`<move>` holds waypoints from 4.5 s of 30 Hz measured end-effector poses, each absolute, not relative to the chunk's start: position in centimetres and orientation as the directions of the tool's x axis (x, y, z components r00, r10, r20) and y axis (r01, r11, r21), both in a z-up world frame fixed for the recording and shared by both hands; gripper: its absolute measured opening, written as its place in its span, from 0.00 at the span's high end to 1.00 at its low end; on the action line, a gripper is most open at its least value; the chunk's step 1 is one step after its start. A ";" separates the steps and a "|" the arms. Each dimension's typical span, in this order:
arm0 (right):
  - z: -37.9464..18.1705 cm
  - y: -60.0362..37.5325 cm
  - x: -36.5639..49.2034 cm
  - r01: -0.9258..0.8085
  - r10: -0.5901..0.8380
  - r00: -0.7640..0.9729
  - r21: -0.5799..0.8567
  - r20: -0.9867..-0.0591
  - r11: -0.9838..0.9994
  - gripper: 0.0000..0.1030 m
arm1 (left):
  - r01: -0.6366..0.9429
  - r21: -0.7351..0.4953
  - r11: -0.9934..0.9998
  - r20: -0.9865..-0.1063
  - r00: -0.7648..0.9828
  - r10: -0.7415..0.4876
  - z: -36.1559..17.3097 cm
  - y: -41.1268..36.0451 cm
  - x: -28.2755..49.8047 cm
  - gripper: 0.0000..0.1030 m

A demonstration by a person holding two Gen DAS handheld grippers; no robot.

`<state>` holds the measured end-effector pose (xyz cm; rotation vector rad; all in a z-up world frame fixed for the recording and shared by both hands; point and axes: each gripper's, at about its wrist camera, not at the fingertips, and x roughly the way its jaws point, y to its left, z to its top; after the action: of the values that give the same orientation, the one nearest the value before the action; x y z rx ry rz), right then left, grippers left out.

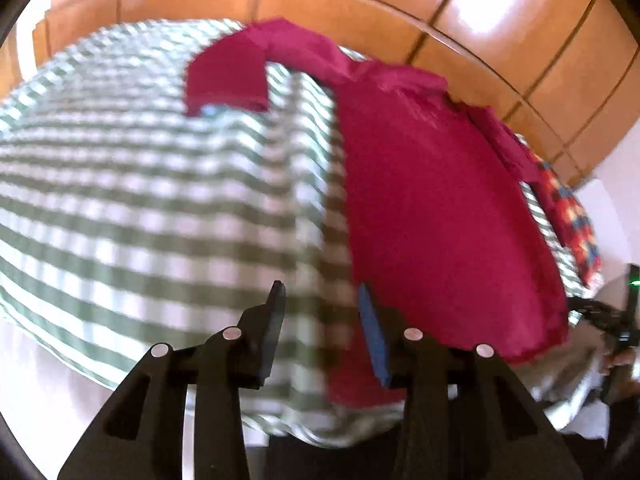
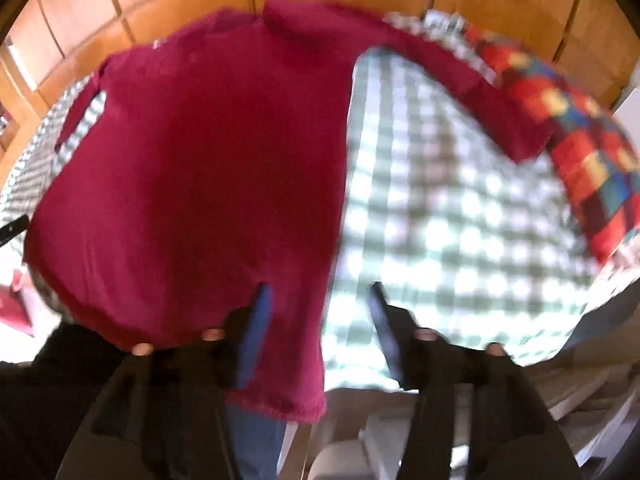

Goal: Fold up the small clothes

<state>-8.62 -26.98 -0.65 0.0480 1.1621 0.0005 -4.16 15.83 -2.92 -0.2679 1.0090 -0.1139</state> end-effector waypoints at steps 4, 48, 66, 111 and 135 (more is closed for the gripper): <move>1.2 -24.5 -5.5 -0.019 0.070 0.491 0.069 -0.868 0.997 0.35 | -0.204 -0.217 0.955 -0.814 0.577 -0.062 -2.1 19.6 -1.3 0.51; -6.4 -12.7 6.2 -0.064 0.043 0.618 0.004 -0.785 0.998 0.22 | -0.645 -0.158 0.747 -0.883 0.431 0.185 1.2 44.4 19.5 0.91; -6.5 -12.5 6.3 -0.062 0.025 0.616 -0.017 -0.788 0.998 0.19 | -0.735 -0.032 0.677 -0.771 0.449 0.451 2.2 45.8 12.4 0.58; -6.5 -12.4 6.5 -0.050 -0.003 0.611 -0.042 -0.792 0.998 0.14 | -0.690 -0.353 0.632 -0.789 0.583 0.196 -3.6 45.2 15.2 0.95; -3.2 -20.3 4.1 0.132 0.033 0.628 0.149 -0.777 0.980 0.29 | -0.108 -0.219 0.970 -0.694 0.716 -0.077 1.0 13.4 15.8 0.40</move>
<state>4.12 -20.29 -3.16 0.1993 0.8914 -0.0572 15.84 13.44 0.97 -0.2522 0.7750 0.0173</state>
